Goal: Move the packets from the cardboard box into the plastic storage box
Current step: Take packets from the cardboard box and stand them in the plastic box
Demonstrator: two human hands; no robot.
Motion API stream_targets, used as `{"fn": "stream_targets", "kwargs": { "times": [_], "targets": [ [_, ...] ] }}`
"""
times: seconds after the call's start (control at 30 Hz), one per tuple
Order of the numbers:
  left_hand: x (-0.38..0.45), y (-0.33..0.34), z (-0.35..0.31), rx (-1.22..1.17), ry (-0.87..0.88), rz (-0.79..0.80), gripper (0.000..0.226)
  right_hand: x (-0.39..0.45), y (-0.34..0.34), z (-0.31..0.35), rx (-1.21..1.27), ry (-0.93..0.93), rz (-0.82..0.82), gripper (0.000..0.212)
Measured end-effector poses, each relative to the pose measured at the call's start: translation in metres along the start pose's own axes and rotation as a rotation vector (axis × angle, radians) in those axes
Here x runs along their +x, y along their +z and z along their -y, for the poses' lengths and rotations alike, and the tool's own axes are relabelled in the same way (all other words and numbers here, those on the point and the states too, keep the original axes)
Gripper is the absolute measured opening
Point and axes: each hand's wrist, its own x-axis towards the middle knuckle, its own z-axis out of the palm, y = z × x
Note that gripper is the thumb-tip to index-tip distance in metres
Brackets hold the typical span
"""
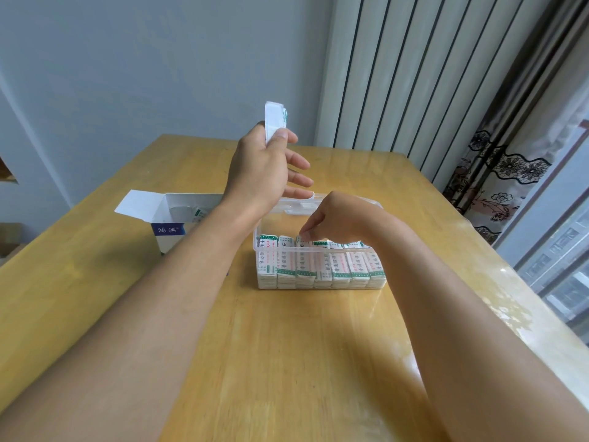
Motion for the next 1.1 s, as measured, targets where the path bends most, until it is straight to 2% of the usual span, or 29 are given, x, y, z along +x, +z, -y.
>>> {"fn": "stream_targets", "kwargs": {
  "times": [0.23,0.63,0.77,0.87,1.0,1.03,1.1],
  "targets": [
    [-0.001,0.0,0.0,0.01,-0.002,0.008,0.025,0.006,0.003,-0.002,-0.016,0.05,-0.003,0.016],
    [-0.001,-0.001,0.001,0.004,-0.002,0.022,0.026,0.006,0.004,-0.001,-0.049,0.014,0.02,0.018],
    [-0.002,-0.001,0.0,0.015,-0.008,0.027,0.027,0.002,-0.001,-0.001,-0.006,0.067,-0.005,0.018],
    [-0.001,-0.002,0.002,0.067,-0.014,0.021,0.026,-0.01,-0.023,-0.005,0.061,0.008,-0.133,0.013],
    [-0.002,-0.002,0.002,0.045,-0.087,0.116,0.02,-0.023,-0.052,-0.01,0.422,-0.155,-0.6,0.016],
    [-0.004,-0.001,0.001,0.016,-0.112,0.161,0.018,-0.027,-0.056,-0.009,0.506,-0.199,-0.644,0.019],
    [-0.01,0.002,-0.004,-0.068,-0.168,0.272,0.015,-0.032,-0.057,-0.006,0.585,-0.254,-0.602,0.023]
  ]
}}
